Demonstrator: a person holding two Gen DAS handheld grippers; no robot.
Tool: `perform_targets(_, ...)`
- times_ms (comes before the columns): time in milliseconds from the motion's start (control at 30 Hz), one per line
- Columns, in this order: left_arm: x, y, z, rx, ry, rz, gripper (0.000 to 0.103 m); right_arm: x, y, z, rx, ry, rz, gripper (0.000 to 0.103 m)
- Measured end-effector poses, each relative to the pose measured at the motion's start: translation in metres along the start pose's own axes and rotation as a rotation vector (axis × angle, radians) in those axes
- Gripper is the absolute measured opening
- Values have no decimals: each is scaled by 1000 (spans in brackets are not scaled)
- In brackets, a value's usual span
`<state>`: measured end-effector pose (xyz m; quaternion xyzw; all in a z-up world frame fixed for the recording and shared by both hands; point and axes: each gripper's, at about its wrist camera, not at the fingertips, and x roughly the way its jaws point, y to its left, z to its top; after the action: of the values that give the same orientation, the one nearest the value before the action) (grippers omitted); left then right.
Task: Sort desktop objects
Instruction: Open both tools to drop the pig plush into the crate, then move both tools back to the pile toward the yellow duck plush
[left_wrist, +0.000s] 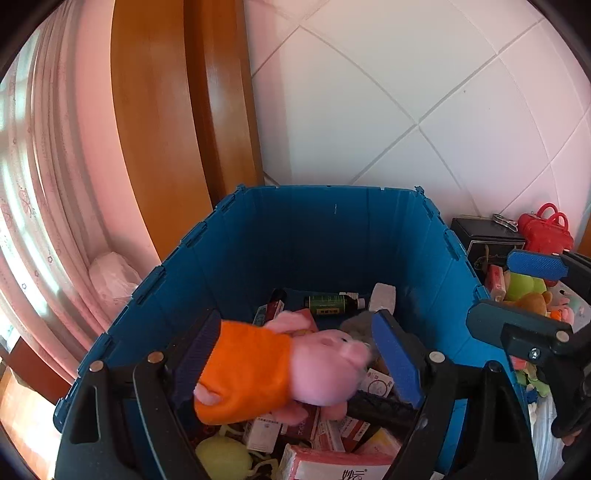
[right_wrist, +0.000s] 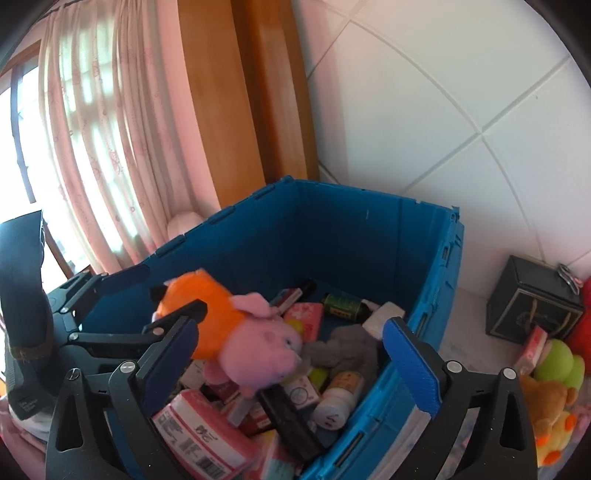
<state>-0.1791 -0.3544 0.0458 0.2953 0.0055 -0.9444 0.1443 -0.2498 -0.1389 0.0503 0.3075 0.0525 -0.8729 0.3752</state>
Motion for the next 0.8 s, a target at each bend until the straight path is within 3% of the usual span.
perform_targets(200,-34,-36,0,3,-58,12,84,-34,-11,-18,8,-36,-29,103)
perform_targets(400,-91,-93,0,5,-180,-30,85,-100,-50,-54,37,-113,-66,103)
perform_targets(600,-136,-174,-6,22,-291,-90,87,-176,-128,-108,100,-152,-186,103)
perform_targets(733,-136,-231,-18,26,-285,-146,89,-217,-192,-150,165,-134,-299,103)
perform_targets(800,-123,-267,-29,31,-236,-181,89,-234,-227,-176,218,-112,-334,103)
